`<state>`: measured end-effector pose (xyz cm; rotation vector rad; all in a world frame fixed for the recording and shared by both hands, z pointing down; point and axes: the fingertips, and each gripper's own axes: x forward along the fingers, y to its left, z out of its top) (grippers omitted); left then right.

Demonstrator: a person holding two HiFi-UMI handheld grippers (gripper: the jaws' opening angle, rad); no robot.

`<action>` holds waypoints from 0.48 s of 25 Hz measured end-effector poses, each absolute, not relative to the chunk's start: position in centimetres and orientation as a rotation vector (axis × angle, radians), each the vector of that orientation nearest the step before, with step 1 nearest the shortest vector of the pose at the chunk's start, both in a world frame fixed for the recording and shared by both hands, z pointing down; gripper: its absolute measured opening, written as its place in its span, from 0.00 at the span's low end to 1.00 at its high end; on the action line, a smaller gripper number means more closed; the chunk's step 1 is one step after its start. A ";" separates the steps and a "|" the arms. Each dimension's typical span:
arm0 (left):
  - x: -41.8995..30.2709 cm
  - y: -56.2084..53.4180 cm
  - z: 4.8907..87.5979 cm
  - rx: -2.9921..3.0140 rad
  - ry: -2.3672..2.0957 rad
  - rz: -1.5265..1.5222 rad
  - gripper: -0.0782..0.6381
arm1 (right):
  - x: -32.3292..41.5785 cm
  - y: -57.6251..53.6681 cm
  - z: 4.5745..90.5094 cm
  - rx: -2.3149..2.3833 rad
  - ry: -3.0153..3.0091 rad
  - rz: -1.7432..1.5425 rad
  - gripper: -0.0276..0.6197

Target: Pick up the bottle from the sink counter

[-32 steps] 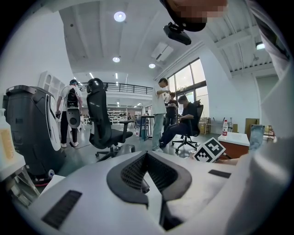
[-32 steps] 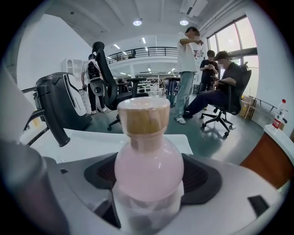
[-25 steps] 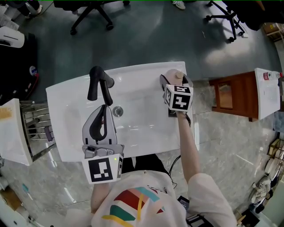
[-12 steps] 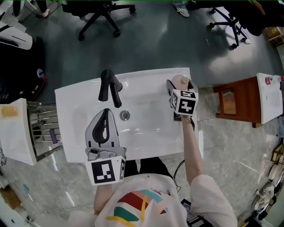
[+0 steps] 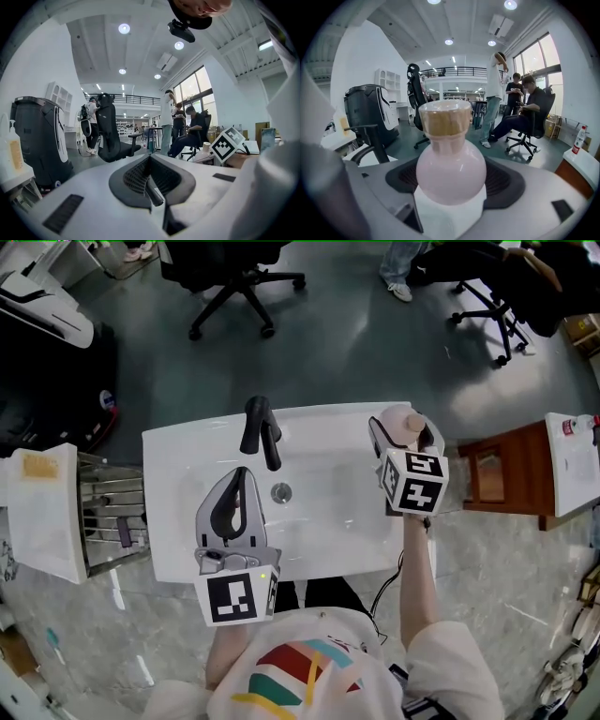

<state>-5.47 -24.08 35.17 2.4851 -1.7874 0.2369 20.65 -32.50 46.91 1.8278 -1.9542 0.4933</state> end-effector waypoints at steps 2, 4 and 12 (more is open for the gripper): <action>-5.6 -24.0 34.3 2.490 -1.796 0.210 0.13 | 19.7 -32.0 44.3 1.833 -1.989 0.445 0.64; -6.0 -23.9 33.5 2.500 -1.807 0.189 0.13 | 18.5 -31.5 41.7 1.843 -2.027 0.398 0.64; -7.6 -23.7 29.5 2.522 -1.871 0.069 0.13 | 13.4 -28.5 33.1 1.861 -2.175 0.260 0.64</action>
